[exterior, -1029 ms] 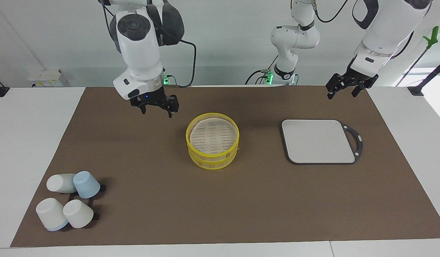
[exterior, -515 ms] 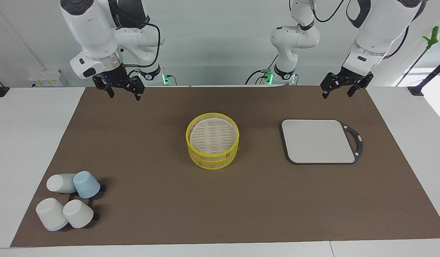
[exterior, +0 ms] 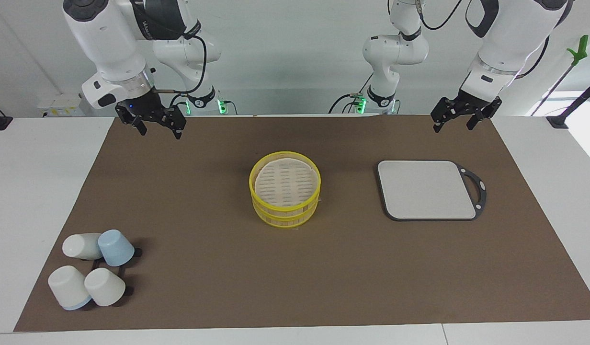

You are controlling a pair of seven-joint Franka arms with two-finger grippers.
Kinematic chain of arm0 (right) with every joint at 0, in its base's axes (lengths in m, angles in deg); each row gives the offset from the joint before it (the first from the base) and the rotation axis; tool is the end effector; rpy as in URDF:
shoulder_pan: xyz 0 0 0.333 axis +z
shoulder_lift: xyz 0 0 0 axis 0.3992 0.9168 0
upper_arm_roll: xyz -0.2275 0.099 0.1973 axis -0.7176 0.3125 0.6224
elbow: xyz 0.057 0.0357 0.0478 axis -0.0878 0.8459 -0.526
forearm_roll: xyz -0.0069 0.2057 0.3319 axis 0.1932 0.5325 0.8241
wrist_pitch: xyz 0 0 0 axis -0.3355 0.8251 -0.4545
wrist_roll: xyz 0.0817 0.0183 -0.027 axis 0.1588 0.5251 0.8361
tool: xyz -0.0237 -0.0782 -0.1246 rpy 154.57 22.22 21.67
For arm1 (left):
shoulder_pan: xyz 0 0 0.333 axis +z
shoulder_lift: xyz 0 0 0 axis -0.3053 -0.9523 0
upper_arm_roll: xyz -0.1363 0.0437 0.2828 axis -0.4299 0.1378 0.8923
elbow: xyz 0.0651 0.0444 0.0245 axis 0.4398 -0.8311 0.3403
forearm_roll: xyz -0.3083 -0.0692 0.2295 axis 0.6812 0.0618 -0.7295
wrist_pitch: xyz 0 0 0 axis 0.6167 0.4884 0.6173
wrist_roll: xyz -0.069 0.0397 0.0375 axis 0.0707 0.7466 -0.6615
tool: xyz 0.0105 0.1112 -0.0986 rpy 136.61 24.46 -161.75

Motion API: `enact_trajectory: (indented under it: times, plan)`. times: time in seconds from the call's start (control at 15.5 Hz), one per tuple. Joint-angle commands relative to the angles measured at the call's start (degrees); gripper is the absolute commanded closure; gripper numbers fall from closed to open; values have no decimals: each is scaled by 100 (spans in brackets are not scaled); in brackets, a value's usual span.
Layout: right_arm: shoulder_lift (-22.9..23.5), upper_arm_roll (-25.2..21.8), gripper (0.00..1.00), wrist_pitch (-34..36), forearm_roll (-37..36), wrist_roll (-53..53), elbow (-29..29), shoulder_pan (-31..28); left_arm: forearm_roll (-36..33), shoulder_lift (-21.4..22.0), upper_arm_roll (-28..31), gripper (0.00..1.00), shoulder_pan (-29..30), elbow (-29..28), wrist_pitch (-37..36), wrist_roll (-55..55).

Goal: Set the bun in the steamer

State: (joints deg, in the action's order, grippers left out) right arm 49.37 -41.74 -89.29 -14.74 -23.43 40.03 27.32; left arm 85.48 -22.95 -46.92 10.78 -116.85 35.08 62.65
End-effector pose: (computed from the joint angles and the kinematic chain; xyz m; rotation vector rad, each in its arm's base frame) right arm 0.5348 0.0404 0.5463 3.1202 -0.2634 -0.1015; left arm 0.5253 -0.0449 0.5699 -3.1360 -0.0126 0.0648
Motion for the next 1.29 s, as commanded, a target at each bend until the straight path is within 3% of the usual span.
enact_trajectory:
  times: [0.0, 0.19, 1.22]
  plan:
    - [56, 66, 0, 54, 50, 275, -97, -168, 37, 59, -59, 0, 66, 14, -134, 38]
    - [56, 258, 0, 37, 67, 423, -106, -562, 125, 59, -59, 0, 66, 14, -125, 38]
    - [48, 242, 0, 168, 32, 677, -106, -537, 169, 59, -59, 0, 66, 14, -108, 38]
